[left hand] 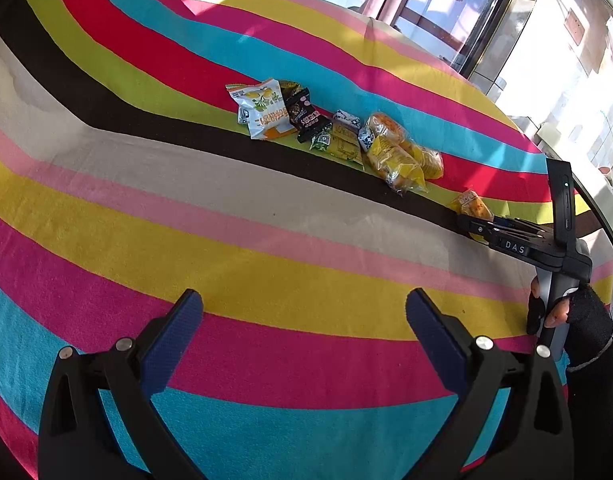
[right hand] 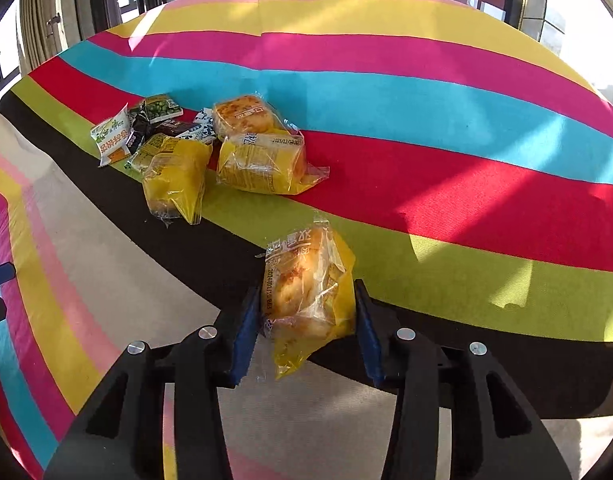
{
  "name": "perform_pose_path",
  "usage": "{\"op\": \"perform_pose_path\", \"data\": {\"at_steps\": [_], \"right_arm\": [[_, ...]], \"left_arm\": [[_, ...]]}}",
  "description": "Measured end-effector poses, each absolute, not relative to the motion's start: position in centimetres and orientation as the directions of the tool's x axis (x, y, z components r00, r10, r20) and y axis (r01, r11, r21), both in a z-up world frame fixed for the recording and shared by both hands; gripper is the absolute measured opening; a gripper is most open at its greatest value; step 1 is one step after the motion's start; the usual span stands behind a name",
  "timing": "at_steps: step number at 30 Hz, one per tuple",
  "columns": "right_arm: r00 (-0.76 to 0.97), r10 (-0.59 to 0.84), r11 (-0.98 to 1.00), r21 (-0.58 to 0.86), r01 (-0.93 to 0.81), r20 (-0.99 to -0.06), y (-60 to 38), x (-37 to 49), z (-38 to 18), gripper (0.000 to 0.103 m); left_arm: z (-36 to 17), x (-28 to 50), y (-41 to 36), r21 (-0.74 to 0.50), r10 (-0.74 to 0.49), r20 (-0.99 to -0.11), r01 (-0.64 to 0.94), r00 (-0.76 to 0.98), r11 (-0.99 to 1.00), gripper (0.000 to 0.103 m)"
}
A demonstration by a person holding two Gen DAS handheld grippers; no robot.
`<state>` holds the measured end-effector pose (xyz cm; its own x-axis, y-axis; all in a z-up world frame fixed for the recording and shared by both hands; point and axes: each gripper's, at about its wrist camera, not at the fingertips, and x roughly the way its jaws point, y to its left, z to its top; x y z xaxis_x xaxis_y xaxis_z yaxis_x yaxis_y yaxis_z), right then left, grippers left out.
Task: Organize snacks
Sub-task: 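Grasp a yellow bread pack with the right tool while the left tool grasps another yellow pack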
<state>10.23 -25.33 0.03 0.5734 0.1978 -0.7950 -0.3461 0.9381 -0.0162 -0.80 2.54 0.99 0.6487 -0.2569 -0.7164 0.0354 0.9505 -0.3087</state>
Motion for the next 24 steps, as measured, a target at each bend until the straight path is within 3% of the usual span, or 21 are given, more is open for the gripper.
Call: {"op": "perform_pose_path", "data": {"at_steps": [2, 5, 8, 12, 17, 24], "right_arm": [[0.591, 0.172, 0.947, -0.034, -0.321, -0.788, -25.5, 8.7, 0.2, 0.042], [0.575, 0.288, 0.944, 0.127, -0.305, -0.766, -26.9, 6.0, 0.6, 0.042], [0.586, 0.332, 0.938, 0.190, -0.291, -0.739, -28.2, 3.3, 0.9, 0.043], [0.573, 0.349, 0.933, 0.217, -0.288, -0.741, -28.4, 1.8, 0.4, 0.043], [0.569, 0.348, 0.934, 0.221, -0.281, -0.745, -28.2, 2.2, 0.2, 0.043], [0.566, 0.385, 0.922, 0.276, -0.272, -0.729, -29.0, 2.3, 0.1, 0.044]], "left_arm": [[1.0, -0.8, 2.5, -0.304, -0.254, -0.719, 0.035, 0.647, 0.952, 0.101], [1.0, -0.8, 2.5, -0.303, -0.253, -0.719, 0.035, 0.647, 0.952, 0.101], [0.9, -0.7, 2.3, -0.288, -0.240, -0.727, 0.031, 0.643, 0.957, 0.101], [0.8, 0.3, 0.1, -0.172, -0.142, -0.783, 0.009, 0.605, 0.985, 0.101], [1.0, 4.0, -4.6, -0.244, -0.221, -0.783, 0.040, 0.581, 0.969, 0.101], [1.6, 12.6, -8.8, -0.266, -0.173, -0.766, -0.060, 0.619, 0.962, 0.101]]}}
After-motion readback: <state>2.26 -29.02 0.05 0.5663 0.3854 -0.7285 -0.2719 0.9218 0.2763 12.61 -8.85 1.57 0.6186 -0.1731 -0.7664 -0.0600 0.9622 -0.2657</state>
